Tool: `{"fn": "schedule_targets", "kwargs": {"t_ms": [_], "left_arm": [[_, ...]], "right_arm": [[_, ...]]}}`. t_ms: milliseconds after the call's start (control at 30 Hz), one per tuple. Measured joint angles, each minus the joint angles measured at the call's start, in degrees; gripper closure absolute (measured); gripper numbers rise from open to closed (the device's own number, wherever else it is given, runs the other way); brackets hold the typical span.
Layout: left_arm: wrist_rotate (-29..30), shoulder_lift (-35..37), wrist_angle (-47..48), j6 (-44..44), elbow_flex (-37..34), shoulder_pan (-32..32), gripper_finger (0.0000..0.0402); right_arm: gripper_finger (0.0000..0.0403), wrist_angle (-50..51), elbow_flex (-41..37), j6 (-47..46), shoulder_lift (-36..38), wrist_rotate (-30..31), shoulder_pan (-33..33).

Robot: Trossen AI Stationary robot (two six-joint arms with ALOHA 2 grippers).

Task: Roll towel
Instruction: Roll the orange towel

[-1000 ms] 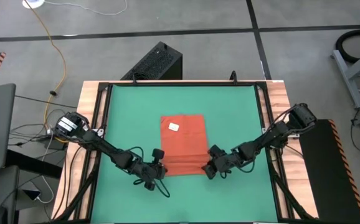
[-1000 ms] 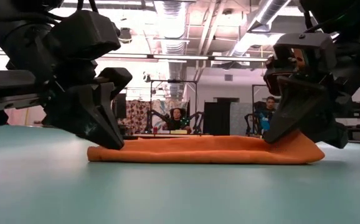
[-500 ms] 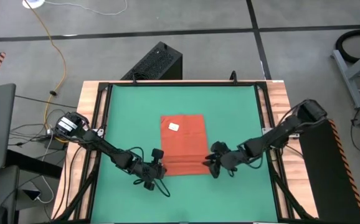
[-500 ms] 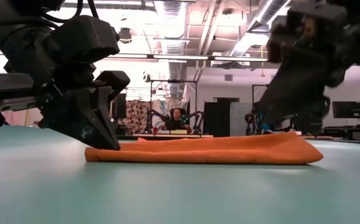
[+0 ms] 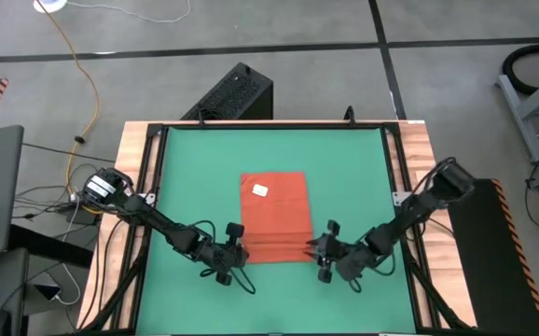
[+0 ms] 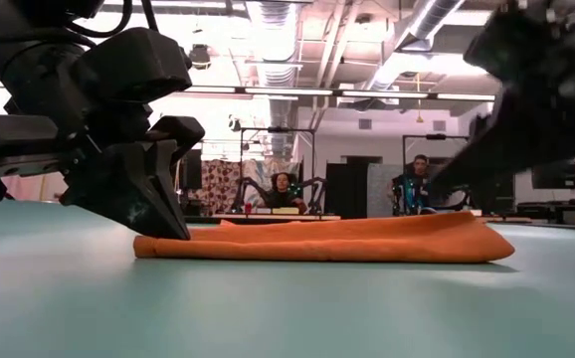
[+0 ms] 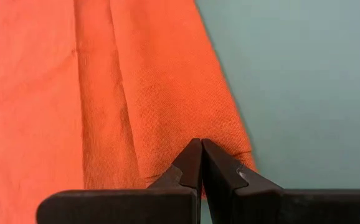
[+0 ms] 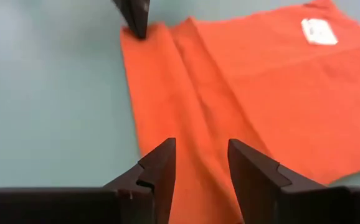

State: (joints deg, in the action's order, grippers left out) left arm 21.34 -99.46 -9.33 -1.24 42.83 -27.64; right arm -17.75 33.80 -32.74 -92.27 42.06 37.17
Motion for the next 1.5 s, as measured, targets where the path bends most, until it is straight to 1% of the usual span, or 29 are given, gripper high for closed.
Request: {"fn": "schedule_targets", "kwargs": {"t_ms": [167, 433, 500, 600, 633, 733, 933, 1033, 1233, 1500], "left_arm": [[-0.1, 0.0, 0.1, -1.9, 0.0, 0.0, 0.0401], [0.2, 0.1, -0.9, -1.7, 0.4, -0.4, 0.0401], [1.6, 0.1, -1.3, -0.2, 1.4, -1.0, 0.0402], [5.6, 0.3, -2.7, 3.5, 1.8, -1.9, 0.0401], [6.3, 0.3, -3.9, 4.3, 1.5, -2.0, 0.0402], [7.3, 0.2, -11.7, 4.9, -1.8, -1.9, 0.0402], [10.8, 0.0, -27.6, 2.4, -11.0, -1.9, 0.0401], [10.4, 0.0, -31.6, 0.8, -13.7, -1.9, 0.0402], [9.4, 0.0, -31.7, 0.1, -14.5, -1.9, 0.0401], [10.0, 0.0, -30.9, 0.6, -14.5, -1.9, 0.0402]], "right_arm": [[0.0250, -2.8, 0.0, -0.8, -5.9, 0.1, -0.2], [0.0263, -3.3, 0.0, -7.7, -10.4, 1.1, -0.3], [0.0264, -3.5, 0.1, -8.5, -10.8, 1.2, -0.3], [0.0264, -3.4, 0.1, -8.7, -10.9, 1.1, -0.3], [0.0264, -3.3, 0.1, -8.7, -10.9, 1.1, -0.3], [0.0264, -3.2, 0.1, -8.8, -10.9, 0.8, -0.3], [0.0264, -3.1, 0.0, -8.8, -11.0, 0.5, -0.3], [0.0264, -3.1, 0.0, -8.8, -11.0, 0.4, -0.4], [0.0264, -3.2, 0.0, -8.8, -11.1, -0.3, -0.9], [0.0264, -3.7, 0.0, -8.8, -11.1, -0.2, -0.9]]}}
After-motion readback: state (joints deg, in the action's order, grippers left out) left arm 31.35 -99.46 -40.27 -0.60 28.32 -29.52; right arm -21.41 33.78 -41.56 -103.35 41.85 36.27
